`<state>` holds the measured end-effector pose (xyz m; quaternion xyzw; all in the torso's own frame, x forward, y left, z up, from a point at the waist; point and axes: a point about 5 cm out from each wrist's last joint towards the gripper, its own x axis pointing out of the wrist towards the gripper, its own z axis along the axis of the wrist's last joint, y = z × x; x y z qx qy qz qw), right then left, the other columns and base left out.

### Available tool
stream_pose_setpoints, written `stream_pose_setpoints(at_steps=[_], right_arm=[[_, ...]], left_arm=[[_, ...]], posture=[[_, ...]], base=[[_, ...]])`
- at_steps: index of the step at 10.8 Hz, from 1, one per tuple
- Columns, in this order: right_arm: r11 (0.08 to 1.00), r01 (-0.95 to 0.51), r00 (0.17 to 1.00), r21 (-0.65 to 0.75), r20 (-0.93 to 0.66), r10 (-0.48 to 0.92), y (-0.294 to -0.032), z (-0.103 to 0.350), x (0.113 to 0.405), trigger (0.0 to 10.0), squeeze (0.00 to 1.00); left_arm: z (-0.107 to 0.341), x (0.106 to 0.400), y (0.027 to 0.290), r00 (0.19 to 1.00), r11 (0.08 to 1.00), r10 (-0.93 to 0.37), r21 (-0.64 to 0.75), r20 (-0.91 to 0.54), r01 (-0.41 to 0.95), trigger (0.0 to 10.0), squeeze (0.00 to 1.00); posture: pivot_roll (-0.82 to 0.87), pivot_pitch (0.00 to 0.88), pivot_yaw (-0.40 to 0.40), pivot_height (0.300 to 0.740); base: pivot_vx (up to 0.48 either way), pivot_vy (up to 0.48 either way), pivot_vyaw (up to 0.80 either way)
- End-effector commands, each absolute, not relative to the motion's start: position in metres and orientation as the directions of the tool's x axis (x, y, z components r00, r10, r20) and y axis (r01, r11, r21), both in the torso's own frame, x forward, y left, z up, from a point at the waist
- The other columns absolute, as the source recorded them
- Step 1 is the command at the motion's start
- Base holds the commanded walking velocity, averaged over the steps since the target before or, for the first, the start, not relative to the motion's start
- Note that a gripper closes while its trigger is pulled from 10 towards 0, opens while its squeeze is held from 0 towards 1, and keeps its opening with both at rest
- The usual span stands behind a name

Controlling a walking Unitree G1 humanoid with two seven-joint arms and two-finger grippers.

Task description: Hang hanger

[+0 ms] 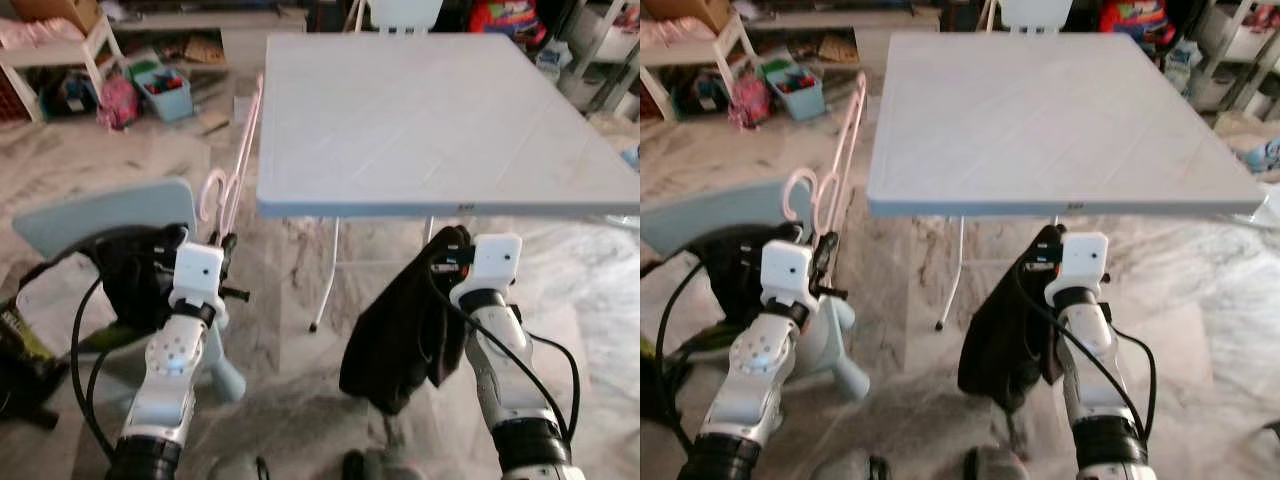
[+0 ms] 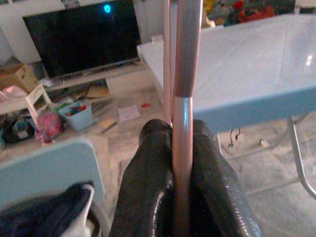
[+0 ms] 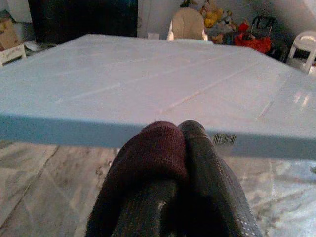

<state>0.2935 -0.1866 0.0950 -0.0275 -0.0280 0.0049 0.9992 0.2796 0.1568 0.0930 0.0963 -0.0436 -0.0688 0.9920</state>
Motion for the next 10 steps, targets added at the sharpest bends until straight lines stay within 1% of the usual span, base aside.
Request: stream_pose_setpoints(at_steps=[1,7,10], right_arm=[[0.998,-0.007,0.992,-0.069,0.121,0.015,-0.187,0.1096,0.2987,10.0,0.0],[0.996,-0.02,0.991,-0.084,0.127,0.031,-0.186,0.1121,0.3017,10.0,0.0],[0.995,-0.031,0.991,-0.1,0.128,0.044,-0.1843,0.112,0.302,10.0,0.0]], left_arm=[[0.095,0.2829,0.1559,0.986,0.97,-0.147,0.207,0.082,0.128,10.0,0.0],[0.0946,0.2842,0.1536,0.984,0.97,-0.153,0.203,0.089,0.132,10.0,0.0],[0.0952,0.2855,0.1563,0.987,0.973,-0.134,0.199,0.094,0.113,10.0,0.0]], posture=[[-0.04,0.0,-0.037,0.74],[-0.05,0.0,-0.039,0.74],[-0.05,0.0,-0.039,0.74]], base=[[0.416,0.0,0.0],[0.354,-0.319,0.0],[0.38,-0.274,0.0]])
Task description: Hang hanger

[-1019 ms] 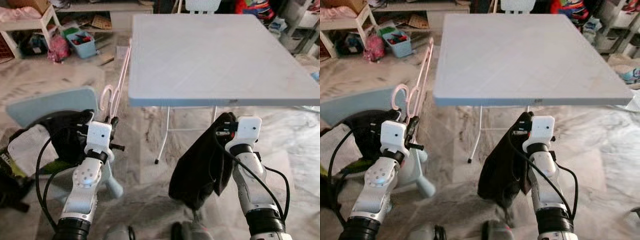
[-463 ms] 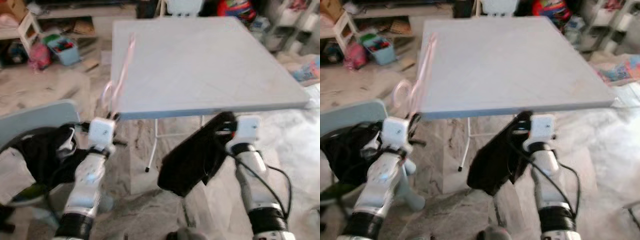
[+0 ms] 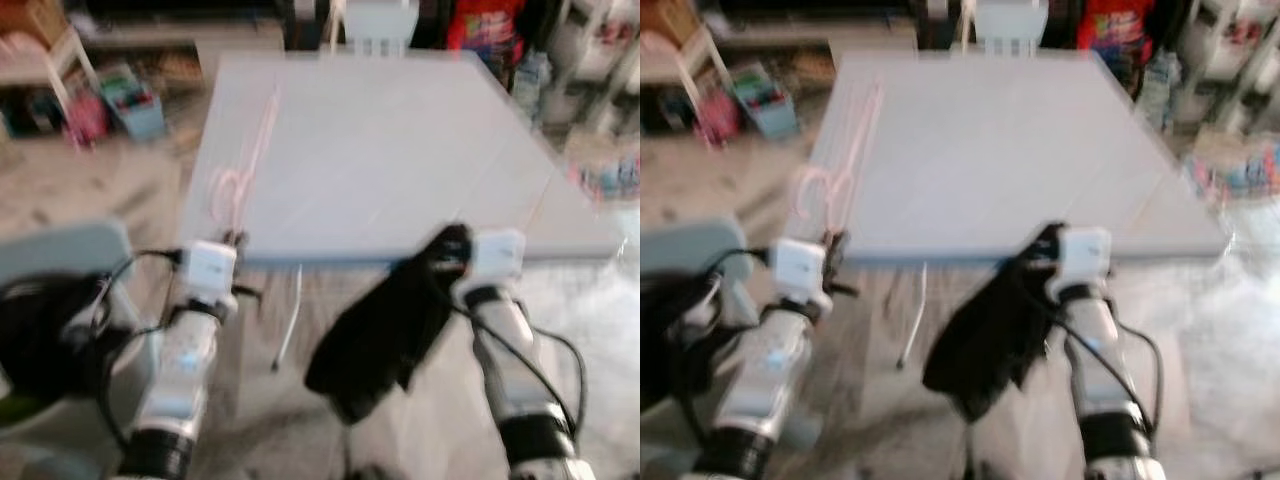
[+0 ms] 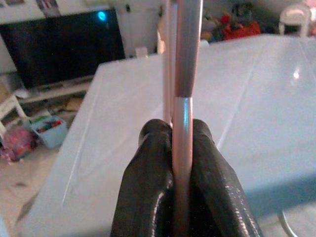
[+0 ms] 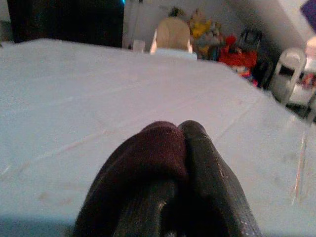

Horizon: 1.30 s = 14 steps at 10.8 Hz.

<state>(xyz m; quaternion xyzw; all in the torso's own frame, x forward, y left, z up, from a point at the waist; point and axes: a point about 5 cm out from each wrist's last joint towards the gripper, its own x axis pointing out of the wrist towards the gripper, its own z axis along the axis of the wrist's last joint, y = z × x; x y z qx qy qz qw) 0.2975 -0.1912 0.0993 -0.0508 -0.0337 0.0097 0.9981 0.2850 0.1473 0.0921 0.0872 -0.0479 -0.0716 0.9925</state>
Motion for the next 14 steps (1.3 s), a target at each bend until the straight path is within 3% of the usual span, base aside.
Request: stream_pose_setpoints(at_steps=[1,5,14], right_arm=[[0.994,-0.032,0.99,-0.101,0.13,0.045,-0.185,0.113,0.302,10.0,0.0],[0.993,-0.031,0.99,-0.112,0.134,0.046,-0.185,0.114,0.304,10.0,0.0],[0.99,-0.047,0.987,-0.129,0.149,0.067,-0.182,0.116,0.305,10.0,0.0]], left_arm=[[0.095,0.285,0.158,0.99,0.976,-0.11,0.198,0.093,0.09,10.0,0.0],[0.1,0.284,0.159,0.986,0.979,-0.118,0.182,0.12,0.095,10.0,0.0],[0.109,0.287,0.157,0.98,0.979,-0.135,0.176,0.148,0.108,10.0,0.0]], posture=[[-0.05,0.0,-0.039,0.74],[-0.04,0.0,-0.037,0.74],[-0.04,0.0,-0.034,0.74]], base=[[0.0,0.0,0.0],[0.0,0.0,0.0],[0.307,0.0,0.0]])
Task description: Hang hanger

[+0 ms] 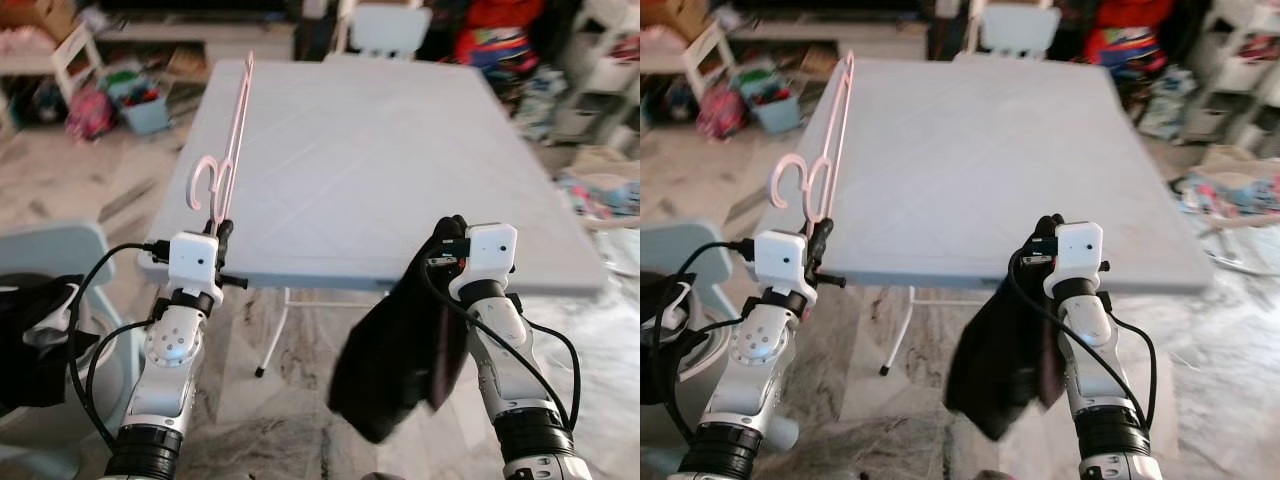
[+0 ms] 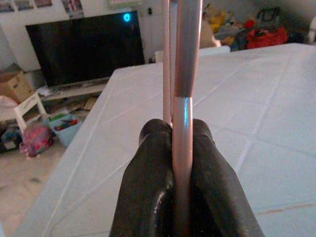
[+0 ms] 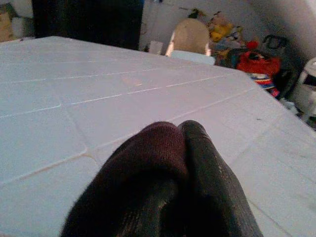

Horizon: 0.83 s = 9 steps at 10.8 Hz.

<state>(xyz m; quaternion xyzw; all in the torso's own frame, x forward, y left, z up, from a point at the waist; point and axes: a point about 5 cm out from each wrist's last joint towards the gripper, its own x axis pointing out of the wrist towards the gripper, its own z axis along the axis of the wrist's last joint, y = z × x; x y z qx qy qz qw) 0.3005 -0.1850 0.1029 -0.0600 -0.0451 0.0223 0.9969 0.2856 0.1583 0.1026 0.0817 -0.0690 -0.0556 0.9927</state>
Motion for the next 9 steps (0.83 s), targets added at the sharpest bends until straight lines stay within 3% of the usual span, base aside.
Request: stream_pose_setpoints(at_steps=[1,5,9], right_arm=[[0.99,-0.049,0.986,-0.131,0.151,0.069,-0.1817,0.1166,0.3053,10.0,0.0],[0.987,-0.059,0.985,-0.151,0.153,0.082,-0.1815,0.1173,0.3065,10.0,0.0],[0.984,-0.069,0.984,-0.164,0.152,0.094,-0.1792,0.1165,0.3068,10.0,0.0]], left_arm=[[0.1087,0.2865,0.1571,0.98,0.978,-0.136,0.175,0.147,0.11,10.0,0.0],[0.1106,0.2862,0.1552,0.978,0.978,-0.143,0.175,0.153,0.116,10.0,0.0],[0.1128,0.2854,0.153,0.974,0.977,-0.157,0.173,0.162,0.128,10.0,0.0]], posture=[[-0.04,0.0,-0.034,0.74],[-0.03,0.0,-0.04,0.74],[-0.03,0.0,-0.043,0.74]], base=[[0.304,0.0,0.0],[0.126,0.0,0.0],[0.414,0.0,0.0]])
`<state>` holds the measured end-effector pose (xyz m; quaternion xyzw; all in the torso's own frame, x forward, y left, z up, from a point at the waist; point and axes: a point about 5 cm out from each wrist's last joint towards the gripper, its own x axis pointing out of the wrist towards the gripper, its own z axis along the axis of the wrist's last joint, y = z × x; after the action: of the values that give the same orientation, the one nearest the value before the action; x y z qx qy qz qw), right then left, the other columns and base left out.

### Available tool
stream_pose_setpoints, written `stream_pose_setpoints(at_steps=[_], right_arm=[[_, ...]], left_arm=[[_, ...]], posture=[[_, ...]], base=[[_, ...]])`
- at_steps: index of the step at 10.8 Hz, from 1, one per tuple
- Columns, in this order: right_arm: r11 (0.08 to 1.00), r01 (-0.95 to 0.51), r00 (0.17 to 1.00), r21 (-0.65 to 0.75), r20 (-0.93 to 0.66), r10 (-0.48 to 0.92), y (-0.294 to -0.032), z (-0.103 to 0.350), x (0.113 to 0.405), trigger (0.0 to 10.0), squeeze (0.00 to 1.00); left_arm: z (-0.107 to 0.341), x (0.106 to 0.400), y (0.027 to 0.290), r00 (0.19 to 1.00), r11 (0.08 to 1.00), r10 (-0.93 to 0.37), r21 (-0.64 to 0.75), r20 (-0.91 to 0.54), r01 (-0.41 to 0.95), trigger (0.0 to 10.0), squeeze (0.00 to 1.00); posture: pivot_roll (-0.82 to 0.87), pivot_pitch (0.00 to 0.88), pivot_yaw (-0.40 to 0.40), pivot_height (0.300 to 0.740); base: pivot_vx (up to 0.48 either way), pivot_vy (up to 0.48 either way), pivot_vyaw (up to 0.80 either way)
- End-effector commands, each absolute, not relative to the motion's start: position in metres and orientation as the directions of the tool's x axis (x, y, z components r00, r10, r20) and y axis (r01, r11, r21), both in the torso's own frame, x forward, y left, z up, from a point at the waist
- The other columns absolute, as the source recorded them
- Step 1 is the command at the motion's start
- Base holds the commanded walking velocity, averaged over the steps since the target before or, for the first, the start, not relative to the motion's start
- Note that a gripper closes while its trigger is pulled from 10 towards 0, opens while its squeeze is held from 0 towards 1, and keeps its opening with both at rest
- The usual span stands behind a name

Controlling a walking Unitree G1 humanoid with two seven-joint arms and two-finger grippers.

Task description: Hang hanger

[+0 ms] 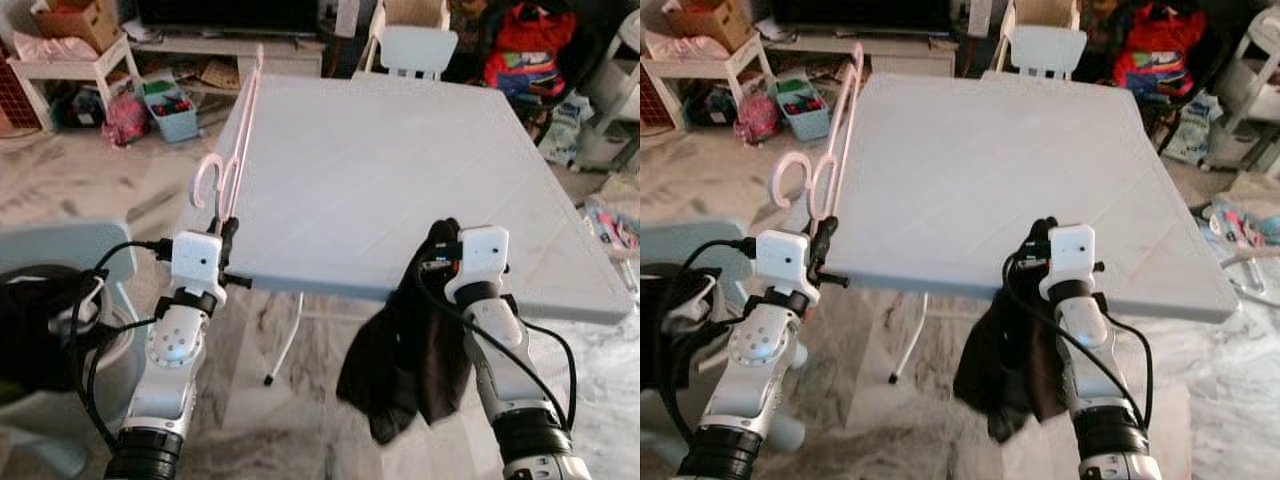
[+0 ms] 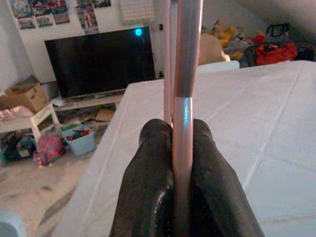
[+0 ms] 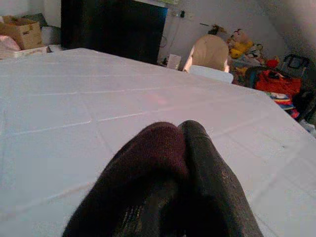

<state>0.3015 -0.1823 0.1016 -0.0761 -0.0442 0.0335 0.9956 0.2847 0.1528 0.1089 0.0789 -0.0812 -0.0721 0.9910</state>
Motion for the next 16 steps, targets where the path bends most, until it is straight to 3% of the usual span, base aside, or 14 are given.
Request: stream_pose_setpoints(at_steps=[1,6,9,11,13,15,16], right_arm=[[0.985,-0.066,0.982,-0.158,0.164,0.092,-0.179,0.119,0.308,10.0,0.0],[0.993,-0.07,0.894,-0.096,0.435,0.105,-0.161,0.211,0.327,10.0,0.0],[0.99,-0.104,0.892,-0.095,0.432,0.135,-0.16,0.221,0.332,10.0,0.0],[0.985,-0.166,0.906,-0.054,0.386,0.174,-0.151,0.217,0.353,10.0,0.0],[0.957,-0.288,0.884,-0.038,0.374,0.281,-0.118,0.243,0.388,10.0,0.0],[0.903,-0.402,0.832,0.148,0.471,0.293,-0.072,0.316,0.407,10.0,0.0],[0.858,-0.461,0.793,0.227,0.54,0.283,-0.064,0.342,0.405,10.0,0.0]], left_arm=[[0.113,0.285,0.153,0.975,0.976,-0.156,0.175,0.161,0.128,10.0,0.0],[0.129,0.287,0.151,0.965,0.976,-0.162,0.18,0.204,0.126,10.0,0.0],[0.128,0.286,0.148,0.973,0.982,-0.128,0.164,0.19,0.097,10.0,0.0],[0.128,0.284,0.15,0.976,0.983,-0.108,0.17,0.19,0.076,10.0,0.0],[0.129,0.278,0.156,0.979,0.983,-0.082,0.176,0.189,0.048,10.0,0.0],[0.128,0.27,0.161,0.982,0.984,-0.035,0.177,0.187,0.001,10.0,0.0],[0.128,0.268,0.16,0.982,0.985,-0.031,0.175,0.188,-0.003,10.0,0.0]], posture=[[-0.03,0.0,-0.043,0.74],[-0.03,0.0,-0.042,0.74],[-0.02,0.0,-0.059,0.74],[0.01,0.004,-0.076,0.74],[0.06,0.016,-0.11,0.74],[0.11,0.017,-0.142,0.74],[0.11,0.016,-0.146,0.74]], base=[[0.428,0.0,0.0],[0.329,0.0,0.0],[0.0,0.0,0.0],[0.0,0.0,0.0],[0.0,0.0,0.0],[0.0,0.0,0.0],[0.0,0.0,0.0]])
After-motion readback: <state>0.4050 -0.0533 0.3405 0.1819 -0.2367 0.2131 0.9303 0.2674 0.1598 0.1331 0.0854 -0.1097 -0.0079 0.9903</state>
